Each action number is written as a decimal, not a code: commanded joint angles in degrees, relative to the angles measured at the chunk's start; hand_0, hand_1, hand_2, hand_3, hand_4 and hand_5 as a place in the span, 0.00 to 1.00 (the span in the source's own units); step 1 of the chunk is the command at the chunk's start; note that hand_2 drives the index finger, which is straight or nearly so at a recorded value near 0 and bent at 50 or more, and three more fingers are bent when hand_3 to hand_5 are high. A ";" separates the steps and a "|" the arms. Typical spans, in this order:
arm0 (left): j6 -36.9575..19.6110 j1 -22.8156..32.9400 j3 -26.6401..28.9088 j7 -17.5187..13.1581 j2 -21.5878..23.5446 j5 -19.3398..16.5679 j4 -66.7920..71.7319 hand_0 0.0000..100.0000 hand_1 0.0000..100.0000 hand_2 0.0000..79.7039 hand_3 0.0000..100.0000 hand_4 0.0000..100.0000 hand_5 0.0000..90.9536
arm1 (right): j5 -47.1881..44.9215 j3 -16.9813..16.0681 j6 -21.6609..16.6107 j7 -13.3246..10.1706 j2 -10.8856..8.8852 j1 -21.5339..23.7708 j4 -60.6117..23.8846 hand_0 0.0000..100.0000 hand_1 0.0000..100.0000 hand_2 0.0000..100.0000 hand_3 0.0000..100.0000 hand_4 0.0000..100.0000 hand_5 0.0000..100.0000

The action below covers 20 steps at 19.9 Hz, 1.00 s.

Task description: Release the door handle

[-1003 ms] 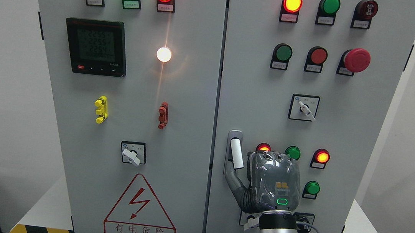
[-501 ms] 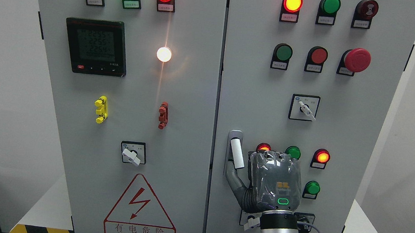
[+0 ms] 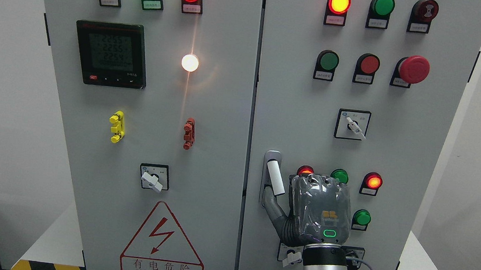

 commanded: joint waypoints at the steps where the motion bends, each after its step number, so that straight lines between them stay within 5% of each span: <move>1: 0.02 -1.50 0.00 0.05 0.00 -0.01 1.67 0.12 0.56 0.00 0.00 0.00 0.00 | 0.00 -0.06 0.04 0.00 -0.03 0.09 -0.13 0.50 0.45 0.95 1.00 1.00 1.00; 20: 0.02 -1.50 0.00 0.05 0.00 -0.01 1.67 0.12 0.56 0.00 0.00 0.00 0.00 | 0.09 -0.77 0.04 -0.09 -0.03 0.45 -0.57 0.51 0.47 0.95 1.00 1.00 1.00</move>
